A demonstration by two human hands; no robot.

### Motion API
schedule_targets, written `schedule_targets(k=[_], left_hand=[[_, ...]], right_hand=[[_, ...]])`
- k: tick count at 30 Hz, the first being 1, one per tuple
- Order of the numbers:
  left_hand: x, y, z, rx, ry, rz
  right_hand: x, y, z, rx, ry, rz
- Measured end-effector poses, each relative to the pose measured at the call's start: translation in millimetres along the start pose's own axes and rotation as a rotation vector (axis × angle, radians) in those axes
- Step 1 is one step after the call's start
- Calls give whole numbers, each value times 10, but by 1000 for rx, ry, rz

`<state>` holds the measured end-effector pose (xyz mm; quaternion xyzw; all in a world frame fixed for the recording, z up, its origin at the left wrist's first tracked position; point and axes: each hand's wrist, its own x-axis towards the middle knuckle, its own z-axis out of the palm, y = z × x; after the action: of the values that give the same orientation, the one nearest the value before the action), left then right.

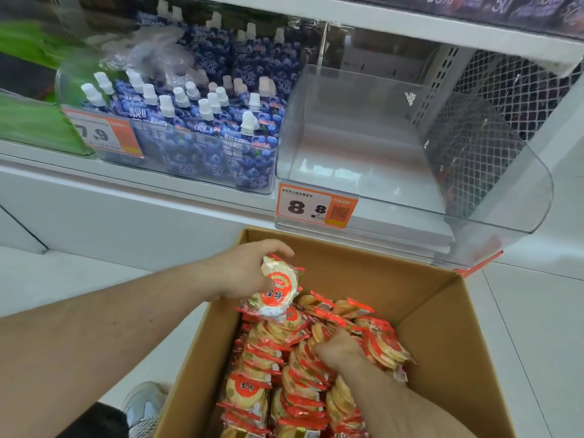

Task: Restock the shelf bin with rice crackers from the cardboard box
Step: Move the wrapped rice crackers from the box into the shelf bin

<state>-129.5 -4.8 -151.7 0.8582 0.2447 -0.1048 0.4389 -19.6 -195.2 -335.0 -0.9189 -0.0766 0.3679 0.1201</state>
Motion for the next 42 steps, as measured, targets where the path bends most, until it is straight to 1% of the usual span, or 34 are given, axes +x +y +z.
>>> schedule_targets(k=[2, 5, 8, 9, 10, 11, 12, 13, 14, 17, 20, 24, 27, 30, 32, 33, 35, 37, 38, 39, 40, 41, 42], left_hand=[[12, 10, -9, 2, -14, 9], [30, 42, -49, -17, -23, 22], [30, 106, -78, -94, -5, 42], [24, 130, -81, -124, 2, 50], [6, 160, -83, -143, 10, 56], [-9, 185, -82, -157, 25, 64], [-31, 213, -82, -172, 43, 73], [-56, 252, -78, -185, 57, 91], [-89, 291, -72, -194, 62, 106], [-142, 388, -21, -215, 84, 153], [-199, 497, 44, -315, 59, 227], [-270, 635, 95, -579, 34, 254], [-318, 698, 107, -756, -21, 241], [-343, 736, 131, -871, -69, 273], [-366, 775, 182, -913, -91, 303], [-369, 788, 214, -910, -74, 299], [-356, 795, 259, -875, 12, 265], [-342, 787, 251, -835, 93, 235], [-340, 784, 228, -822, 108, 230], [-339, 778, 200, -809, 107, 237], [-349, 777, 165, -795, 98, 254], [-369, 787, 126, -783, 88, 277], [-393, 805, 86, -777, 76, 301]], right_hand=[[-73, 13, -107, -17, -9, -33], [-272, 28, -355, -117, 10, -115], [-583, 63, -687, -233, 149, -303], [-735, 83, -804, -273, 234, -388], [-904, 100, -918, -319, 376, -508], [-1078, 107, -1028, -351, 554, -638], [-1251, 110, -1136, -345, 719, -757], [-1392, 114, -1232, -302, 849, -856], [-1482, 128, -1310, -251, 945, -945], [-1611, 160, -1419, -162, 1133, -1105], [-1612, 81, -1429, -140, 1244, -1152], [-1598, -27, -1463, -130, 1252, -1236], [-1609, -62, -1493, -103, 1271, -1223], [-1625, -116, -1473, -84, 1259, -1209], [-1649, -150, -1425, -117, 1206, -1214], [-1660, -158, -1394, -143, 1166, -1226], [-1686, -174, -1349, -177, 1061, -1266], [-1718, -191, -1351, -123, 963, -1296], [-1743, -208, -1378, -45, 929, -1284], [-1795, -241, -1426, 60, 911, -1230], [-1845, -277, -1485, 172, 894, -1127], [-1881, -312, -1554, 265, 847, -994], [-1882, -344, -1618, 344, 742, -863]])
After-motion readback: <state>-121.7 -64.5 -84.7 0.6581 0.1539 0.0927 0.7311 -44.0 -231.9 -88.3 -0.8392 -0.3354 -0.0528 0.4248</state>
